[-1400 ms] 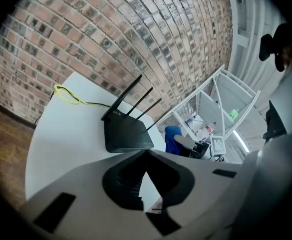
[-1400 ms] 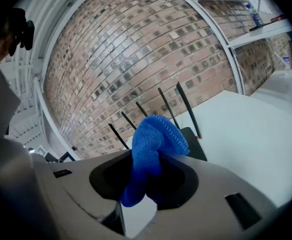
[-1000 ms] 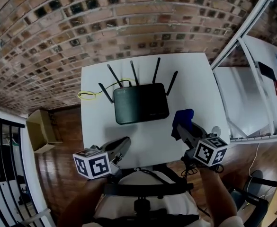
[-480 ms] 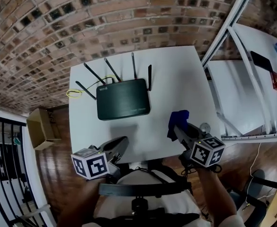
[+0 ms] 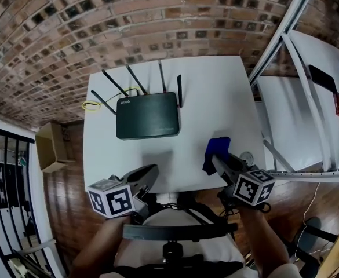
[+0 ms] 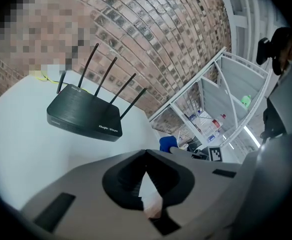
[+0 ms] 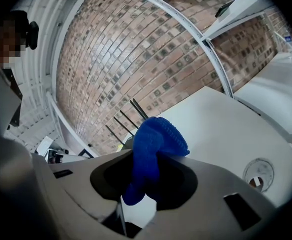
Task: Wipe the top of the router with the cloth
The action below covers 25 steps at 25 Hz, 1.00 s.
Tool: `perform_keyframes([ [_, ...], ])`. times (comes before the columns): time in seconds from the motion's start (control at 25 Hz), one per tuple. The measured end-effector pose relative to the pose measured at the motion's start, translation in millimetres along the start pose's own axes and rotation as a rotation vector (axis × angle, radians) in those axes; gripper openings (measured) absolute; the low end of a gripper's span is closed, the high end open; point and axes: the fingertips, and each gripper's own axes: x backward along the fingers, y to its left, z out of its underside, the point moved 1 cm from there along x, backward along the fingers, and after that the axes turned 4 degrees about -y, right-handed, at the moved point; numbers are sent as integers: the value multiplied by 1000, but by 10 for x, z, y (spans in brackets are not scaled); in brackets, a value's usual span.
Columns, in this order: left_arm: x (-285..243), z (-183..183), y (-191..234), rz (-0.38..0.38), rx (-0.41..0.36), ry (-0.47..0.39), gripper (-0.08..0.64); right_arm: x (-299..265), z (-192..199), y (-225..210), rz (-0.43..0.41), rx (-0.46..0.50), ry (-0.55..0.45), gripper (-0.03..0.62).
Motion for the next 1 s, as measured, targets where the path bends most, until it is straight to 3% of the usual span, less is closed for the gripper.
perform_keyframes([
  [0.44, 148, 71, 42, -3, 10, -5, 28, -14, 131, 145, -4, 51, 32, 126],
  [1.0, 635, -281, 373, 53, -11, -1, 28, -318, 160, 830, 40, 89, -7, 124],
])
